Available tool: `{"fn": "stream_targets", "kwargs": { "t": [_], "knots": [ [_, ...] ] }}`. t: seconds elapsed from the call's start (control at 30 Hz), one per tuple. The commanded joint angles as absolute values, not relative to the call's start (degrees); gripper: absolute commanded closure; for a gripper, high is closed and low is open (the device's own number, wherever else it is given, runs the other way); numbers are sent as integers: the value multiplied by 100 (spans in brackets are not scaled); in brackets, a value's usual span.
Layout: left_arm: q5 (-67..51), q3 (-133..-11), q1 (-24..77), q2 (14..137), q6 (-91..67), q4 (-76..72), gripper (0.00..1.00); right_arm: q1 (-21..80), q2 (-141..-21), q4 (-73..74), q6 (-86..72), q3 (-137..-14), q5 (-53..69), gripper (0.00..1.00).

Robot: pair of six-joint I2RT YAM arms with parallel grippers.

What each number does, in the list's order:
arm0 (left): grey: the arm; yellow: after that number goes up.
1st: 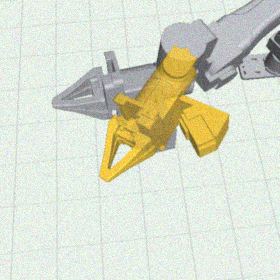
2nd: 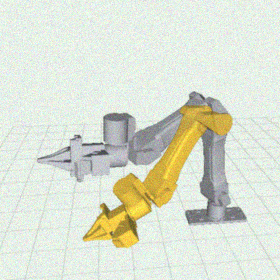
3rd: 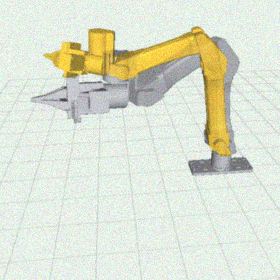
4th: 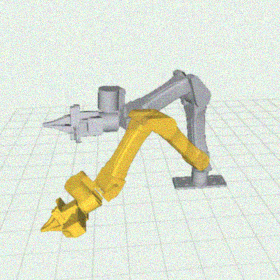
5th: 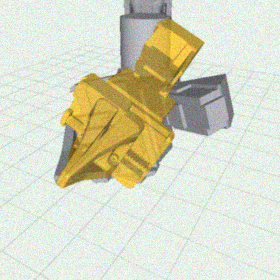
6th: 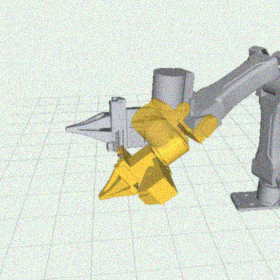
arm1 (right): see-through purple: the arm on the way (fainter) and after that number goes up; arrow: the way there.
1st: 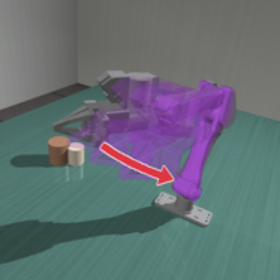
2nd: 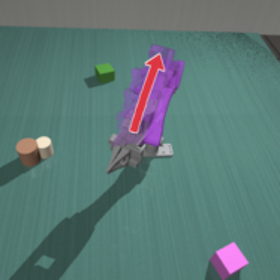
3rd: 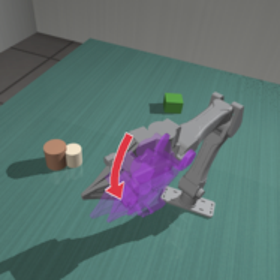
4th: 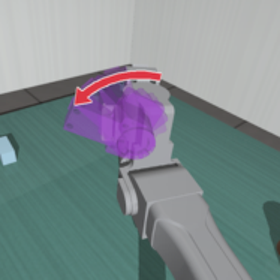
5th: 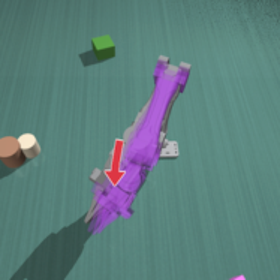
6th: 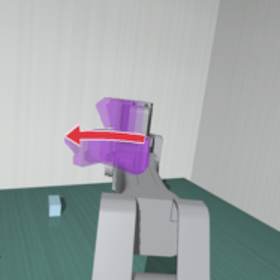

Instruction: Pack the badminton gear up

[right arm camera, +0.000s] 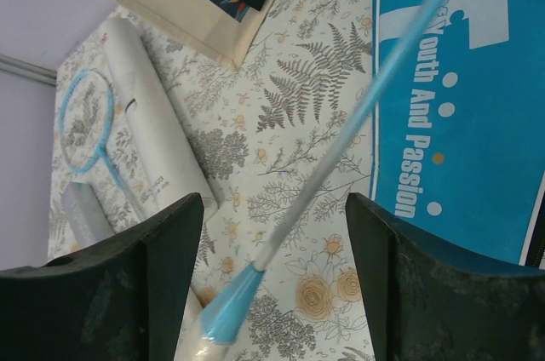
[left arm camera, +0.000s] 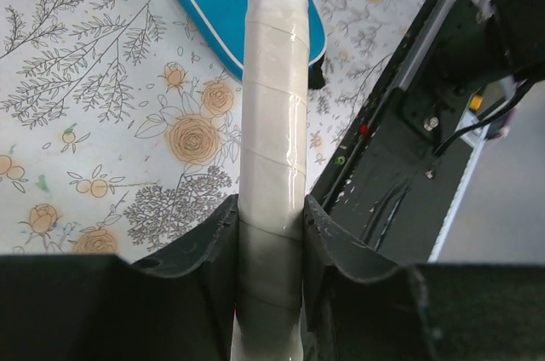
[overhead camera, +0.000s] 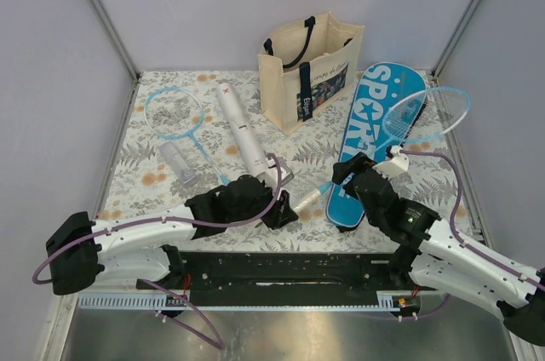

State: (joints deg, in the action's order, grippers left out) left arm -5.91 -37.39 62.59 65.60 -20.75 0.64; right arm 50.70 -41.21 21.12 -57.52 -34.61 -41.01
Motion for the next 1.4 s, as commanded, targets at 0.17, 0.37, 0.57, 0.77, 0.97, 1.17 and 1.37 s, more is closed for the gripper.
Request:
{"fn": "stream_targets", "kwargs": {
  "t": [0.17,0.37,0.57,0.77,0.97,1.17,1.37],
  "knots": [
    [-316,-3445,6267,6012,-3207,-1239,100,4870,-4535,2040,-6082,-3595,-4579,21],
    [-360,-3542,6275,5994,-3550,-1274,100,4448,-4447,679,-5766,-3147,-3605,30],
    [-571,-3559,6275,6170,-3876,-1529,100,4386,-4324,-173,-5924,-2681,-3428,42],
    [-729,-3217,6284,6144,-4183,-2302,100,4351,-4482,-615,-5827,-2637,-3208,54],
    [-686,-3217,6311,6161,-4087,-2320,87,4342,-4342,-686,-5792,-2663,-3208,99],
    [-659,-3331,6311,6082,-3587,-2013,42,4210,-3859,-98,-5555,-2838,-3331,100],
    [-221,-3691,6311,5801,-2893,-1056,25,3885,-3235,1009,-5160,-3084,-3313,100]
  ]
}}
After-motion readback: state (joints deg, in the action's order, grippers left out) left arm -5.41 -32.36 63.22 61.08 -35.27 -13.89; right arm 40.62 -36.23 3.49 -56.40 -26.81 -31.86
